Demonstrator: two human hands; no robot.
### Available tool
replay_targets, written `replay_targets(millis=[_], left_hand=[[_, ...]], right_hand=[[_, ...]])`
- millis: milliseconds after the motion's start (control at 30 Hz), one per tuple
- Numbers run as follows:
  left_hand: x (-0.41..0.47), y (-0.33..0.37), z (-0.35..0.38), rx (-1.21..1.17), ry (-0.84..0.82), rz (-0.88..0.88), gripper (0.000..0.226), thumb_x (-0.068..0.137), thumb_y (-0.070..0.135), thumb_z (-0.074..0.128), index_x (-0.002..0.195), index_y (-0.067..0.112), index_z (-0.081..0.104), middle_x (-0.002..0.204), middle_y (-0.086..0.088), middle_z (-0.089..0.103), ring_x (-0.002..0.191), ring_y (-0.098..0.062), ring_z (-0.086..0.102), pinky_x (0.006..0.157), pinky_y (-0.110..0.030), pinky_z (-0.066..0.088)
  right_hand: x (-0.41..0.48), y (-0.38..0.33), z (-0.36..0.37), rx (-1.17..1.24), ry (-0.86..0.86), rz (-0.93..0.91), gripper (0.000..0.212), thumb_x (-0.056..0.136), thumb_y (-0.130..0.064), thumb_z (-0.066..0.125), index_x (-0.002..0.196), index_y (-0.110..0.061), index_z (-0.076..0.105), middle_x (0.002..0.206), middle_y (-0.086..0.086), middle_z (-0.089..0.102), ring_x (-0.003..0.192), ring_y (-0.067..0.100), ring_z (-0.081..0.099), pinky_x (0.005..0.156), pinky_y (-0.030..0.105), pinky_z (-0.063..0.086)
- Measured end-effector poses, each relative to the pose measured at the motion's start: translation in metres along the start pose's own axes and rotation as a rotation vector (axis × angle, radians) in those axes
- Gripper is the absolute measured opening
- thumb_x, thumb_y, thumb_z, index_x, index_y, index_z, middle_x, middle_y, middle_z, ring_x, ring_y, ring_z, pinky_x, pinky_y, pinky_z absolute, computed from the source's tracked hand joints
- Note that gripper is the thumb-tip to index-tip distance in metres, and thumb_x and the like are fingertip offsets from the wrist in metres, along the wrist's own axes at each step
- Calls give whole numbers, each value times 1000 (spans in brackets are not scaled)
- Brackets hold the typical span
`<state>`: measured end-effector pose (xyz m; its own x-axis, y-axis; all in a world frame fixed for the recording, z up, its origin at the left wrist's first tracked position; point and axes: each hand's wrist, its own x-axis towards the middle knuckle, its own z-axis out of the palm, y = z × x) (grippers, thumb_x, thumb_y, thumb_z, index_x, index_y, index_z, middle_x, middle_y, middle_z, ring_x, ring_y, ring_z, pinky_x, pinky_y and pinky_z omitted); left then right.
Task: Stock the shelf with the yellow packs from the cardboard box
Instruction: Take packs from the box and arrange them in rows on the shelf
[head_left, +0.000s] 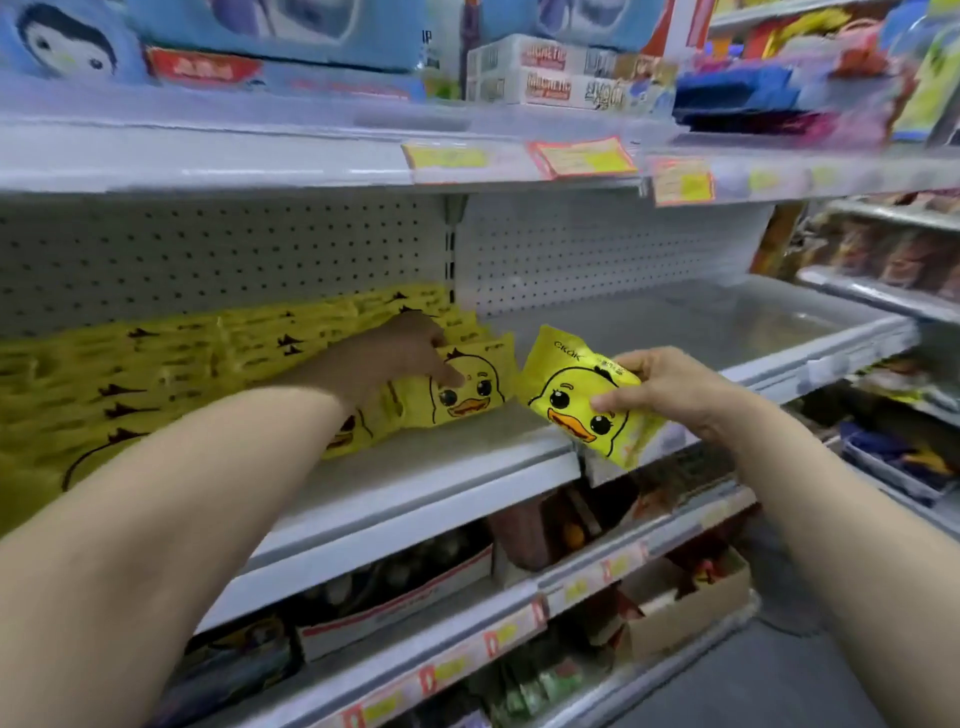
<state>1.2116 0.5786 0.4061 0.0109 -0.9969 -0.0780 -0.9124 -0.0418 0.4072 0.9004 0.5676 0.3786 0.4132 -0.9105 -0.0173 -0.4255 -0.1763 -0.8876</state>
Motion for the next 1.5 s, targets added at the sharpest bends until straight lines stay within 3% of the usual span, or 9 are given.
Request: replay_targets(millis=[333,467,533,633,800,900,1067,1200,1500], left_hand=[[27,-4,13,76,39,-59,69,73,41,84,131,19,54,130,-1,53,118,-21,51,86,-25,42],[13,8,14,-348,342,123,32,82,29,78,108,17,64,113,2,66,105,-7,61,81,-16,49],[-1,19,15,-538,245,165,22,85,22,74,103,15,65,106,4,70,96,3,63,76,-9,47],[-13,23,26,-528,107,96,25,81,24,79,102,23,66,110,17,67,107,10,55,85,-11,43],[-18,10,39,-541,290,-15,25,73,19,85,92,23,70,112,14,68,114,0,56,91,-19,41],[-23,1,42,-529,293,-58,20,72,21,86,86,24,71,96,18,71,103,2,62,91,-23,43],[-27,-6,32,-382,230,-128,16,76,31,83,80,21,71,61,23,61,61,5,54,58,-17,39],[-25,-16,18,-305,218,-205,27,68,36,87,83,23,68,77,13,65,78,-8,60,63,-24,43],[-15,-12,7,4,120,-159,52,69,53,82,102,24,55,93,7,59,86,-11,55,65,-28,43]], right_hand=[[78,-16,-13,-400,-321,-151,41,68,-37,89,103,-25,74,95,-7,77,92,14,72,92,37,56],[104,-32,-4,-489,-452,-243,50,68,-43,88,112,-30,69,104,-13,73,99,9,68,97,35,52],[117,-34,3,-440,-488,-256,65,63,-47,89,121,-34,64,116,-13,68,111,11,63,104,38,49],[128,-34,11,-331,-546,-282,59,68,-34,91,119,-39,60,120,-10,63,120,11,56,104,34,46],[133,-28,13,-142,-632,-317,36,80,-14,82,104,-24,57,110,7,73,99,15,67,87,27,51],[137,-20,13,-79,-587,-311,19,85,-17,77,97,-21,62,102,8,74,91,12,66,81,28,50],[142,-19,29,-90,-486,-313,10,83,-22,79,84,-15,73,88,8,74,86,12,66,82,31,53],[146,-22,43,-117,-480,-312,17,84,-22,79,87,-8,70,84,1,73,85,15,65,83,39,54],[135,-29,42,-193,-385,-251,24,86,-25,78,105,-17,65,96,5,75,83,7,66,73,21,50]])
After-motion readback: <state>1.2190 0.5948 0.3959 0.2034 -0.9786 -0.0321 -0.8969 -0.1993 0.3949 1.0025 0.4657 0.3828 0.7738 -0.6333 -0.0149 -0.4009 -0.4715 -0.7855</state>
